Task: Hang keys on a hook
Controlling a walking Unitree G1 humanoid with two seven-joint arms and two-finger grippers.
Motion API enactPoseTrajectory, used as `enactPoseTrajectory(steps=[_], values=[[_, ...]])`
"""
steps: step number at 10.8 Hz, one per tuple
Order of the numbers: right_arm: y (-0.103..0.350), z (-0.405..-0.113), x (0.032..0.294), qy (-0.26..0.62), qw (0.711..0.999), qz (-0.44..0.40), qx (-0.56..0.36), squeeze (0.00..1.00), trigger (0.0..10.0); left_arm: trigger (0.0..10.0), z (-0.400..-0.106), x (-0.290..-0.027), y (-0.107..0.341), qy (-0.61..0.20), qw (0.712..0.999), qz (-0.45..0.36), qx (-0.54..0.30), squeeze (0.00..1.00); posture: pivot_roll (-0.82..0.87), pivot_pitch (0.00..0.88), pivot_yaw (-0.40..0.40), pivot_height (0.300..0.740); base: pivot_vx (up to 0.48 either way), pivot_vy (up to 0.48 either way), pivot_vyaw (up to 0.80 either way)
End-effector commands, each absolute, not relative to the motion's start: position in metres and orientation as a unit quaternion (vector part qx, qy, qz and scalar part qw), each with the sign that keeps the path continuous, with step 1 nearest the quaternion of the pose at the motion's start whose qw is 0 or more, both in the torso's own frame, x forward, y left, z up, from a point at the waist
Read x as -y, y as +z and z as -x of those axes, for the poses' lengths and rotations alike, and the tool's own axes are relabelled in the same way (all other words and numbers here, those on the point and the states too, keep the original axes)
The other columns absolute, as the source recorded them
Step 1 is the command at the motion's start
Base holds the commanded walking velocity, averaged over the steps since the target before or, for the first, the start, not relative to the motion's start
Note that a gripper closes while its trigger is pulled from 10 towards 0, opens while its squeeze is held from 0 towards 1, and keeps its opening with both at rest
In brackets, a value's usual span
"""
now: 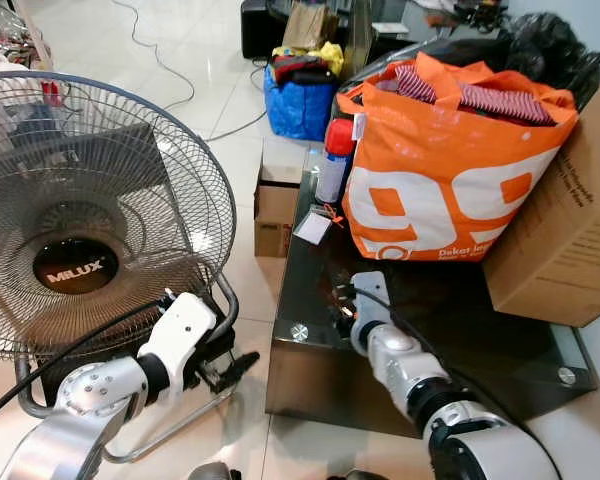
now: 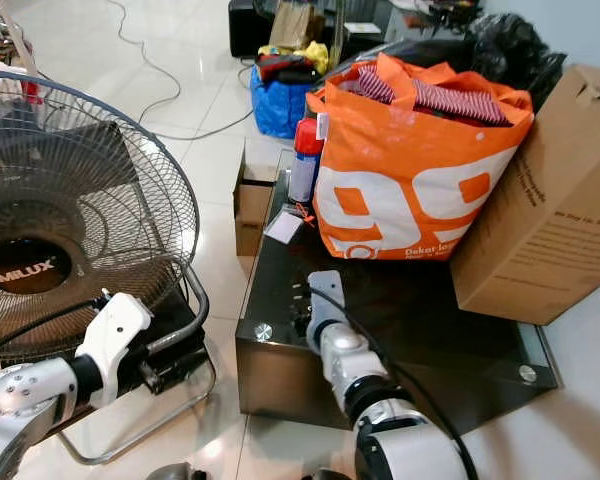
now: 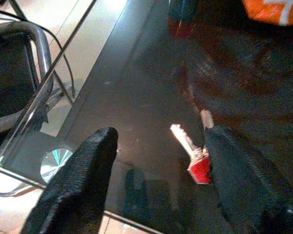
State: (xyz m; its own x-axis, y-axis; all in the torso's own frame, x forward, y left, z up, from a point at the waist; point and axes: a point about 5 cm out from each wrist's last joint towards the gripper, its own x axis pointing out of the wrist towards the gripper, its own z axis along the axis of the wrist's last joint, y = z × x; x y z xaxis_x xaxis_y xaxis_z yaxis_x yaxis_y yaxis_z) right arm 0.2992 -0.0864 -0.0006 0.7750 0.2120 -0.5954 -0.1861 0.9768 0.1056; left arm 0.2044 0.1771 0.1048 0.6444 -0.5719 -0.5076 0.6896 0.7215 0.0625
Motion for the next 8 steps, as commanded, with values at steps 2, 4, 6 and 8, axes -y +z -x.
enactPoseTrajectory(steps=[2,4,6,8], values=[[0.0006,-0.3008,0.0849,0.092,0.944,-0.024,-0.316,0.00,0.0,10.0,-0.2010,-0.1796,0.1104,-0.354,0.896,-0.128,-0.235,0.35,0.12,0.094,-0.080,0.740,0.000,0.000,0.00],[0.0009,-0.3018,0.0849,0.072,0.945,-0.017,-0.318,0.00,0.0,10.0,-0.1996,-0.1807,0.1122,-0.354,0.895,-0.128,-0.240,0.35,0.13,0.102,-0.079,0.740,0.000,0.000,0.00],[0.0032,-0.3047,0.0865,0.059,0.947,-0.012,-0.314,0.00,0.0,10.0,-0.1988,-0.1797,0.1134,-0.356,0.894,-0.127,-0.241,0.35,0.13,0.102,-0.080,0.740,0.000,0.000,0.00],[0.0052,-0.3074,0.0915,0.044,0.950,-0.008,-0.309,0.00,3.6,10.0,-0.1993,-0.1789,0.1137,-0.357,0.894,-0.126,-0.241,0.35,0.13,0.101,-0.081,0.740,0.000,0.000,0.00]])
